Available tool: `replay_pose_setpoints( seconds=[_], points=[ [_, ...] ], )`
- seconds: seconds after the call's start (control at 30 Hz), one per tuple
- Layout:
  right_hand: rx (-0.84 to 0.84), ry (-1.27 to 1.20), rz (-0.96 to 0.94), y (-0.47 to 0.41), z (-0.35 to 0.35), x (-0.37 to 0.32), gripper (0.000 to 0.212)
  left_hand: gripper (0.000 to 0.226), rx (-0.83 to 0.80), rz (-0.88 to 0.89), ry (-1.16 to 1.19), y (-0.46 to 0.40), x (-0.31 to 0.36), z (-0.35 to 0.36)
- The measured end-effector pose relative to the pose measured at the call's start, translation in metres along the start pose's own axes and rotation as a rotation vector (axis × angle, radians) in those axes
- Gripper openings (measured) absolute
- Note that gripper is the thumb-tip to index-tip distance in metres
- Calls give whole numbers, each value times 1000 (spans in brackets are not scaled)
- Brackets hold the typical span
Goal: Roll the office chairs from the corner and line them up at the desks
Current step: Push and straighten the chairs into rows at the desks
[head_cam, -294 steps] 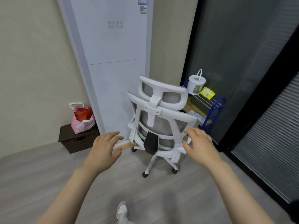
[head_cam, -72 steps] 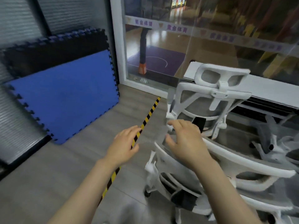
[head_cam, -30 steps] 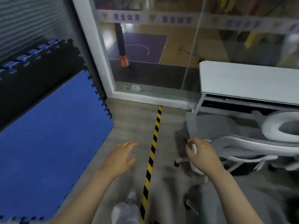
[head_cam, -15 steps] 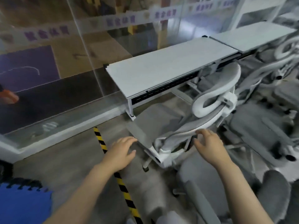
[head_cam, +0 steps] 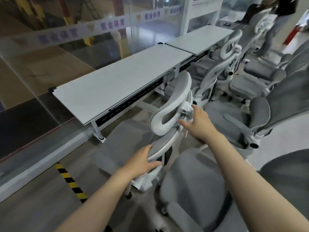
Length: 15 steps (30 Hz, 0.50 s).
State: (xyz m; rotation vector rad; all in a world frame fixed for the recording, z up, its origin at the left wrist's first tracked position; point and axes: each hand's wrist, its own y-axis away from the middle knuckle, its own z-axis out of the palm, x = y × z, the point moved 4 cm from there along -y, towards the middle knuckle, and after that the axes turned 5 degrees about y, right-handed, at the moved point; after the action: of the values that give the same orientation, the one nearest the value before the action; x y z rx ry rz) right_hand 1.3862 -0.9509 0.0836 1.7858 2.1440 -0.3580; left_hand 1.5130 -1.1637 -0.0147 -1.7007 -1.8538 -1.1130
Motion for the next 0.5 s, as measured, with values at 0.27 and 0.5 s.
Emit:
replay_pose_setpoints(
  seconds=[0.27,0.5],
  points=[
    [-36,105,-75,-63,13,3,91,78,68,-15,147,-23,-4,8],
    [82,-52,3,-70,27,6,68,72,39,24,155,-30,-9,3]
  ],
)
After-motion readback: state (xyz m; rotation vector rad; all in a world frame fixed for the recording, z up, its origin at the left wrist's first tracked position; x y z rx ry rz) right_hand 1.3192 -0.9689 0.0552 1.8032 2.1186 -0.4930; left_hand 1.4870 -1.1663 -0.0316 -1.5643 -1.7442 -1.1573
